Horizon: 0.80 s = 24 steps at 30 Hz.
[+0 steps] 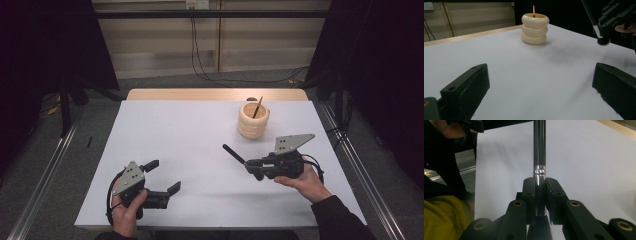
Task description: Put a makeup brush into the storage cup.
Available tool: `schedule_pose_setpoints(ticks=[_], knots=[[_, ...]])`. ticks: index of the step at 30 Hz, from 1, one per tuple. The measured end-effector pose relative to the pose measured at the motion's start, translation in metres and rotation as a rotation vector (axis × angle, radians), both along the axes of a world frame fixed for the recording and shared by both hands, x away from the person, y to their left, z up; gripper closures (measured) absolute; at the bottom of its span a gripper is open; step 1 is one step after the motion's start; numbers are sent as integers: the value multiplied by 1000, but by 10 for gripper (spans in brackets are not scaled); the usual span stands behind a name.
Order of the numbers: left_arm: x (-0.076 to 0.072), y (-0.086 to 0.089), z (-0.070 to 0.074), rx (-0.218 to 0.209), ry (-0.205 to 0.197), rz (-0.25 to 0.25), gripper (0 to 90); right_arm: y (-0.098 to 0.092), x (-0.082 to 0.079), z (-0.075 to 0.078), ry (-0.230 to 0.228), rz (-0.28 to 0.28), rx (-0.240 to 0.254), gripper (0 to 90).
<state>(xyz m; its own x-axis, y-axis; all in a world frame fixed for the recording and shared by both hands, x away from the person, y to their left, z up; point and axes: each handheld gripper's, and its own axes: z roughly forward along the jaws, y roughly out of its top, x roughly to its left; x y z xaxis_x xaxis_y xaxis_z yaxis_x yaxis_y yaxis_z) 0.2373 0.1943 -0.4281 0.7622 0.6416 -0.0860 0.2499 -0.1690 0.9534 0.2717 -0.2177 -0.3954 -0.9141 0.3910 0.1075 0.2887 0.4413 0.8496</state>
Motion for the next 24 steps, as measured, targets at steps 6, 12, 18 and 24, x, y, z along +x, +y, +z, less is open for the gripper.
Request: schedule_pose_setpoints(ticks=[6,12,18,24], knots=[[0,-2,3,9,-5,-12,10,7,0,2,0,29,-46,778],[1,-9,4,34,-2,-26,16,15,1,2,18,67,-101,777],[3,-12,9,54,-8,-47,15,22,3,0,36,104,-160,777],[4,-20,10,81,-15,-95,16,29,4,-2,46,139,-225,777]])
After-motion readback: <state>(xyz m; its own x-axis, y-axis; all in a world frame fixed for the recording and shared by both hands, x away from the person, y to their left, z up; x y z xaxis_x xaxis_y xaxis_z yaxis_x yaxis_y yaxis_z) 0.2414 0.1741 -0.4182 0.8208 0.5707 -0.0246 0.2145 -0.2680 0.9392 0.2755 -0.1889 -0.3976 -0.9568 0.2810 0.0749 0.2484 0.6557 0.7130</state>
